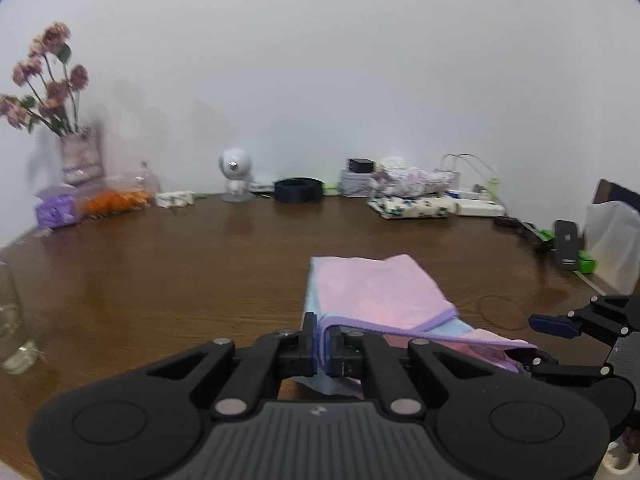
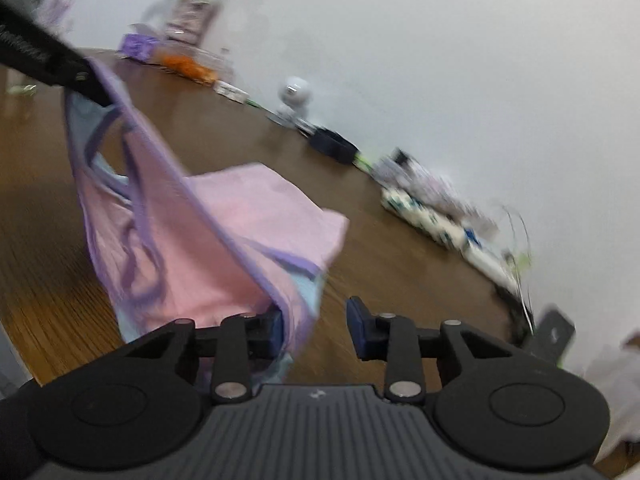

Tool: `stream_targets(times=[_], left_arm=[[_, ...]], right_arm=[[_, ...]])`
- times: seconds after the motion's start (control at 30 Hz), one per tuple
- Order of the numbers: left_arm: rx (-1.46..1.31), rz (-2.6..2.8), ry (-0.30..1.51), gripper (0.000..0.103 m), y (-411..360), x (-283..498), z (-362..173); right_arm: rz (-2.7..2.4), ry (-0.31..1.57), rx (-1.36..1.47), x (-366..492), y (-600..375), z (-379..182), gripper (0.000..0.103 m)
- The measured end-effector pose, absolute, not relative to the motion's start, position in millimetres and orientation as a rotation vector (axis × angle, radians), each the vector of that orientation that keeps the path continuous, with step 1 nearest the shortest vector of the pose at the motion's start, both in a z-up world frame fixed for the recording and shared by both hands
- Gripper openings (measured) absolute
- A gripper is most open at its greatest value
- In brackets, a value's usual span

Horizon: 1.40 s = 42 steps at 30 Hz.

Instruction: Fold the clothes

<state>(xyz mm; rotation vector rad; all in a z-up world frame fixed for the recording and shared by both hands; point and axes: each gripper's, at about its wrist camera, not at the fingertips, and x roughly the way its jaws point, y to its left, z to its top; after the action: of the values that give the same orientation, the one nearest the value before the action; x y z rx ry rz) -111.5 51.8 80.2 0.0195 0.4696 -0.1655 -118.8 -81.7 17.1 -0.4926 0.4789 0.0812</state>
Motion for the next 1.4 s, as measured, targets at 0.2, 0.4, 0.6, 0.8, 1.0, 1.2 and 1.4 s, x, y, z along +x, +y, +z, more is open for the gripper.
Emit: stream_targets(times=[0.2,0.4,0.6,0.8,1.0,1.2,1.4], left_arm=[[0.132,-0.2,0.443,0.003,31.9,-127.4,76.2],[0.11,-0.186,0.512,0.003,35.4,-137.6,54.0],[0.164,-0.181,0.572,0.008,30.8,-141.0,32.0],[0.288,-0.229,0.461,0.029,16.6,-159.9,33.1],[0.616,-0.198,0.34,0.033,-13.5,-170.0,15.5],[0.754,-0.279,0.257,0.043,-36.4,-177.4,9.6],[0.771,-0.397,0.249,0.057,-49.5,-186.8,4.9]], right_arm=[[-0.024,0.376,-0.459,-145.2,-101.2,33.0,0.031],[-0.036,0.412,-0.511,-141.9,-105.9,19.3,0.038],[0.005,0.418,-0.525,-146.9,-100.4,12.2,0.008],[0.017,0.326,-0.5,-158.1,-102.8,29.5,0.002],[0.004,0.271,-0.459,-160.1,-110.6,47.9,0.002],[0.011,0.243,-0.452,-163.1,-110.6,57.8,0.002],[-0.004,0.244,-0.401,-160.2,-115.1,65.0,0.002]])
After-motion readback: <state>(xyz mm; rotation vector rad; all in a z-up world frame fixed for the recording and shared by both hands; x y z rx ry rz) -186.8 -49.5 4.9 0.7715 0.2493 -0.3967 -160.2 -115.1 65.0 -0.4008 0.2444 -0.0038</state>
